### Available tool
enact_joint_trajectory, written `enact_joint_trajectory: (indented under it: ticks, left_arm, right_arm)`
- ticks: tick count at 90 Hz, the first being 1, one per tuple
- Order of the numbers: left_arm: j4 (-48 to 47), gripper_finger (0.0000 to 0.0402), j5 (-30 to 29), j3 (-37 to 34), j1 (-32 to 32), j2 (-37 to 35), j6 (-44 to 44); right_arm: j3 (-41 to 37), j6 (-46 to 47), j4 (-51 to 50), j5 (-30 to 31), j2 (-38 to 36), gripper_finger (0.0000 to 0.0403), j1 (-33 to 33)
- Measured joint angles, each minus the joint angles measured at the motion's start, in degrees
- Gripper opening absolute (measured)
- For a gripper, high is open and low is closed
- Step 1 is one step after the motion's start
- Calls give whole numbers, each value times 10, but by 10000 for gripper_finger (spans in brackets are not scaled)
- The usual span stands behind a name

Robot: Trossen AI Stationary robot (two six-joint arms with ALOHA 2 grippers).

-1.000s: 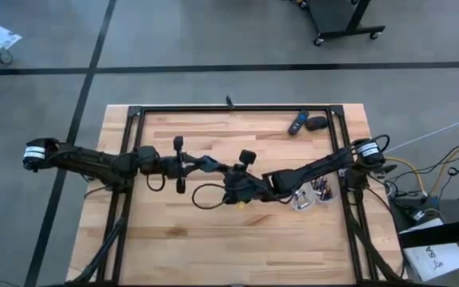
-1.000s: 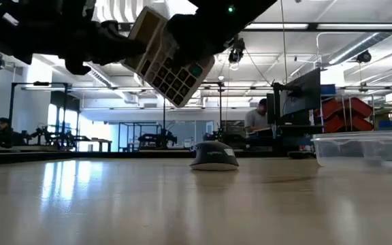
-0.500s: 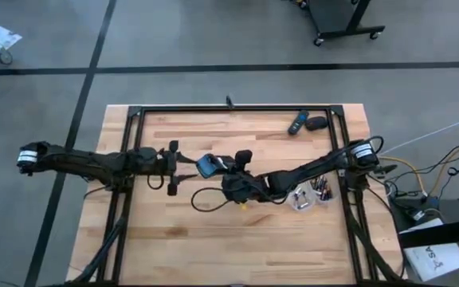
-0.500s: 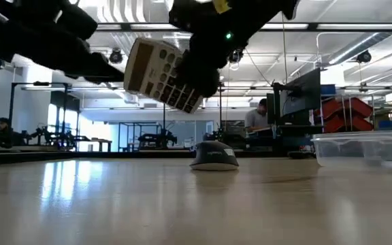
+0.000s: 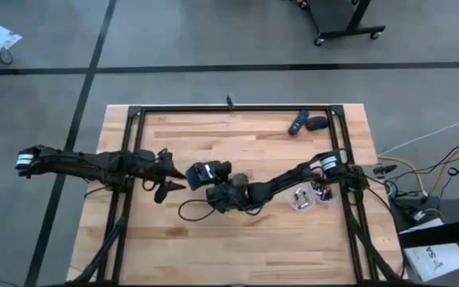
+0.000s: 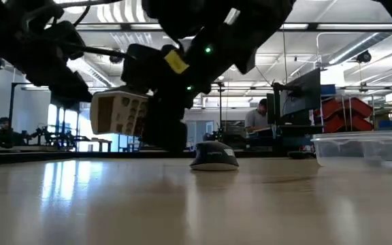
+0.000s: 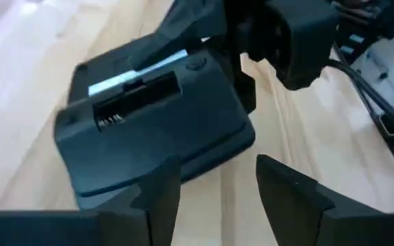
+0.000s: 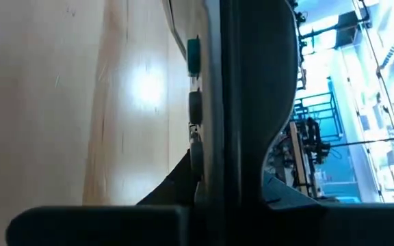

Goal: Insert battery
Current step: Insert the brown battery into the calculator battery compartment

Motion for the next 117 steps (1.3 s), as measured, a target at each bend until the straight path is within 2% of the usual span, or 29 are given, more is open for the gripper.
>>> enact_joint_trajectory:
  ticks: [12,22,34,49,65,89,110,117]
  left_arm:
    - [-26,146,-4,0,-1,4,-16]
    - [-15,135,-5,-9,-1,7,-24]
    - [3,124,-6,-27,-1,8,-41]
    - [11,113,-7,-37,-1,10,-56]
    - [54,108,-7,-53,-1,15,-56]
    - [173,109,-7,-107,-1,35,-74]
    - [313,105,-7,-163,-1,61,-84]
    - [326,107,-8,-165,-1,68,-84]
  right_arm:
    - [1,29,-18,-11,8,41,3]
    - [2,74,-37,-51,6,42,3]
    - [2,85,-52,-85,6,42,3]
    - [2,106,-54,-92,6,49,3]
    - [6,142,-90,-119,6,99,3]
    - [9,227,-145,-178,-6,183,3]
    - [9,305,-208,-268,-40,225,3]
    - [9,320,-232,-285,-51,236,3]
